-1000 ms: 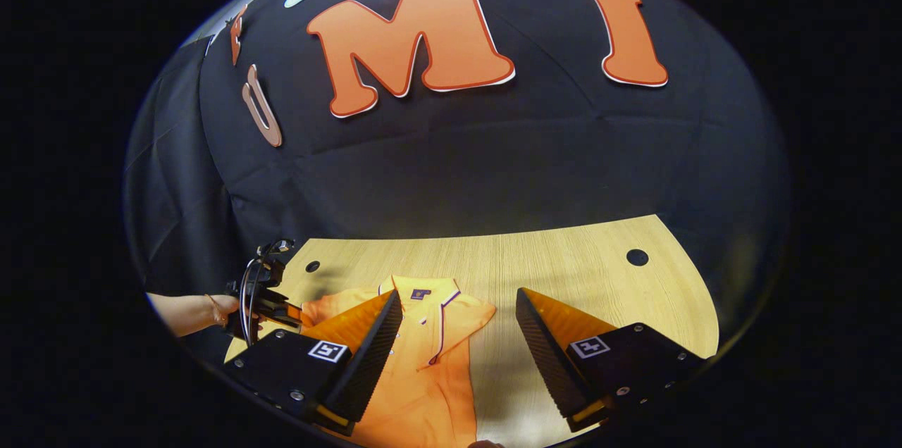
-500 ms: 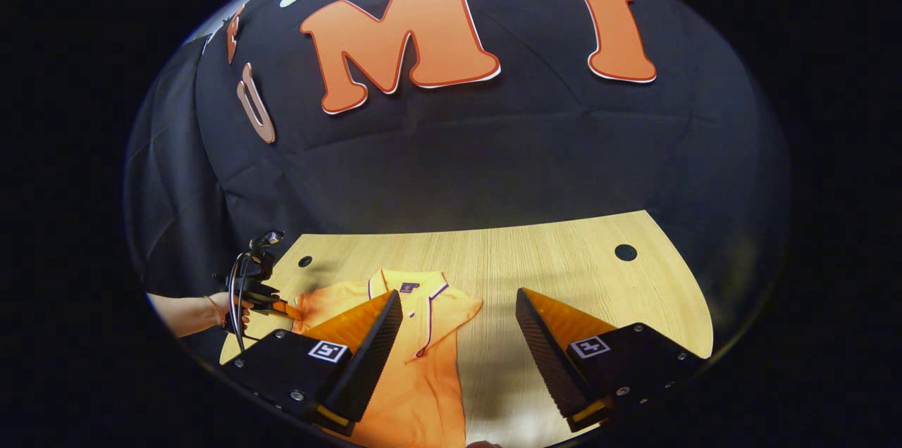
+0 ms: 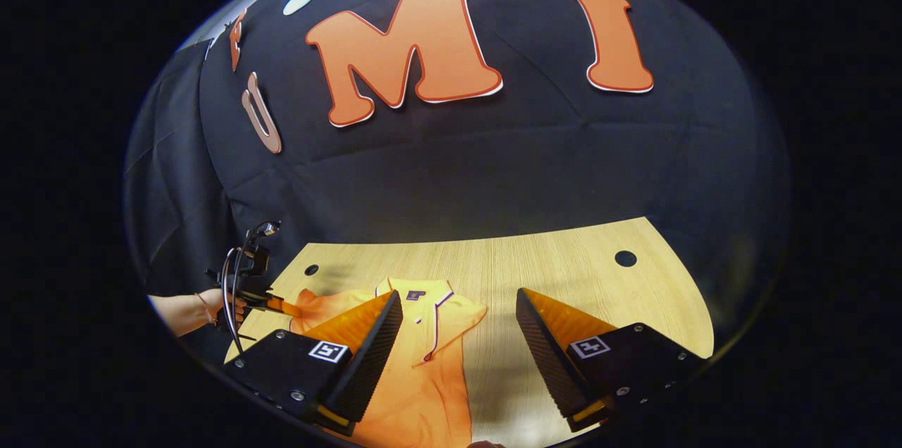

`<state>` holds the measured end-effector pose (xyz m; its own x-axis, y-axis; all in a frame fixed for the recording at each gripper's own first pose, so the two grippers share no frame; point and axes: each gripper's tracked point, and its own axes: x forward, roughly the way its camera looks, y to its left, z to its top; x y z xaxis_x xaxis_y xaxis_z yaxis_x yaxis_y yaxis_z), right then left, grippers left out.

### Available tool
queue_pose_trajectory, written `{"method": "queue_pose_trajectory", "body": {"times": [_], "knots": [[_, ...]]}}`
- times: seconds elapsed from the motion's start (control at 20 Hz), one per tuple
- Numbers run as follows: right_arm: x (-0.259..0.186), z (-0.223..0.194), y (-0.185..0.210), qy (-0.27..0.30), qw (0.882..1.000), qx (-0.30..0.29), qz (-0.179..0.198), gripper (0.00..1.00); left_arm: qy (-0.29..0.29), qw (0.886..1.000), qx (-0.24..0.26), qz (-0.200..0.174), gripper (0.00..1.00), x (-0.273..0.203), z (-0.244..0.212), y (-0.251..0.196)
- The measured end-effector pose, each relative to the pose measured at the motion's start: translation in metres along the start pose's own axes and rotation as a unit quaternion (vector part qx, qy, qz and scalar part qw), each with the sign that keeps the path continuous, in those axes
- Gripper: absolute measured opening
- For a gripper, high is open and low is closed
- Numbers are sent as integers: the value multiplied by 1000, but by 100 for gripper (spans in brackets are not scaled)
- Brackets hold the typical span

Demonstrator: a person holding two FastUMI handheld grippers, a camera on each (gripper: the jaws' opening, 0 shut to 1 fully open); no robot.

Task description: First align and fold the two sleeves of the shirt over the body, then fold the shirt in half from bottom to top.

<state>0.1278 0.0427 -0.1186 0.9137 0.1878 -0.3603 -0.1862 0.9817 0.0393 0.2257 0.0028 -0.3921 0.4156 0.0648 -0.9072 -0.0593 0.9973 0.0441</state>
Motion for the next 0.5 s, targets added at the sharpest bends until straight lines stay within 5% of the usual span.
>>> {"method": "queue_pose_trajectory", "body": {"times": [0.5], "knots": [[-29,1,-1,-16,1000,-11,-11,99,-10,994,54,-93,1,-37,-3,-108]]}}
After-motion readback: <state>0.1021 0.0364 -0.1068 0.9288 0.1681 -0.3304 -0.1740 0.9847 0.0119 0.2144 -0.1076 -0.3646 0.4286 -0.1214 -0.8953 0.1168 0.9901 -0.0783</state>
